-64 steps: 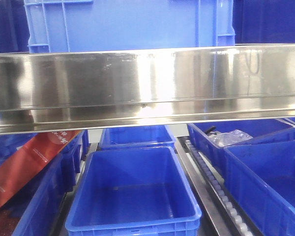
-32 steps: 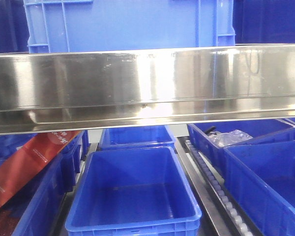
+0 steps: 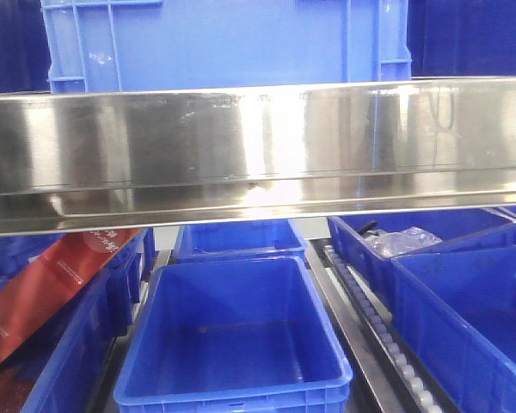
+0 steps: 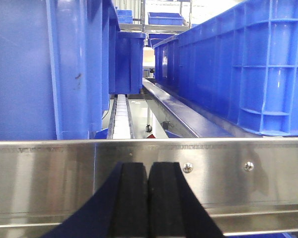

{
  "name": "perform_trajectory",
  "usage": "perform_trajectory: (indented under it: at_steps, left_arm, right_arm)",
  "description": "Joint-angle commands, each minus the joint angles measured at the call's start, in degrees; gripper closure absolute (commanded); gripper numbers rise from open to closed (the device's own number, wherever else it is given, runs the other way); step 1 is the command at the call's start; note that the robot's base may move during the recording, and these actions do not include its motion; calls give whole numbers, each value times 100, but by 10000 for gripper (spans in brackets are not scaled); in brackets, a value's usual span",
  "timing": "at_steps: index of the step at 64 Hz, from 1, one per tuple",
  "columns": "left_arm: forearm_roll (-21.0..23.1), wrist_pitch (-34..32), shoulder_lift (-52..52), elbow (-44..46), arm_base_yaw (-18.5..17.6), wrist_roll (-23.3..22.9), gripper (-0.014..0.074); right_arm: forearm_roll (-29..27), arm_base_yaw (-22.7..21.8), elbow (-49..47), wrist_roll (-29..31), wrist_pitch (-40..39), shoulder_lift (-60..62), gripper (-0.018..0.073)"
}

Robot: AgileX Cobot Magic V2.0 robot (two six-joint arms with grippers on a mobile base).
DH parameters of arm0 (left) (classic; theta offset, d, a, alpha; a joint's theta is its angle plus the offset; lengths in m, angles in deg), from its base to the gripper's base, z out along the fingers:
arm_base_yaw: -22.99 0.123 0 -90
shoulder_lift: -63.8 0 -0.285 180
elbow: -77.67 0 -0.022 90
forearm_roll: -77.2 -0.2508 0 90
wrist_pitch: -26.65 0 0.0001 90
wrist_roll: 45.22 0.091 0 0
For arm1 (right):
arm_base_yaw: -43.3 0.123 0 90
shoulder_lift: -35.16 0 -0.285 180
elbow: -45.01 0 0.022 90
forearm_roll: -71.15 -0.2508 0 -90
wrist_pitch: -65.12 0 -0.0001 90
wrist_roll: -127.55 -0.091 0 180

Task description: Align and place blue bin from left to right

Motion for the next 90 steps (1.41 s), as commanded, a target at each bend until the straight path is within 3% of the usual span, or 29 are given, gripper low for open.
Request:
perform_trajectory:
  at_steps: [1,33,48,66,81,90]
  left_arm:
    - [39,-122,-34,10,5,0,708]
    - [39,-122,-34,10,5,0,708]
    - [39,-122,-34,10,5,0,708]
    - [39,-122,-34,10,5,0,708]
    - [39,-122,-34,10,17,0,708]
    - [39,-122,-34,10,17,0,708]
  right_arm:
    - [37,10,13,41,-104,30,713]
    - [-152,-31,13,41,-184,39,713]
    - [-210,-795,444,41,-551,39,713]
    - [-375,-1397,1409,41,-1239,301,713]
    - [-464,-1532,1986,41,-2081,301,713]
    - [-452,-1532,1986,41,-1730,301,713]
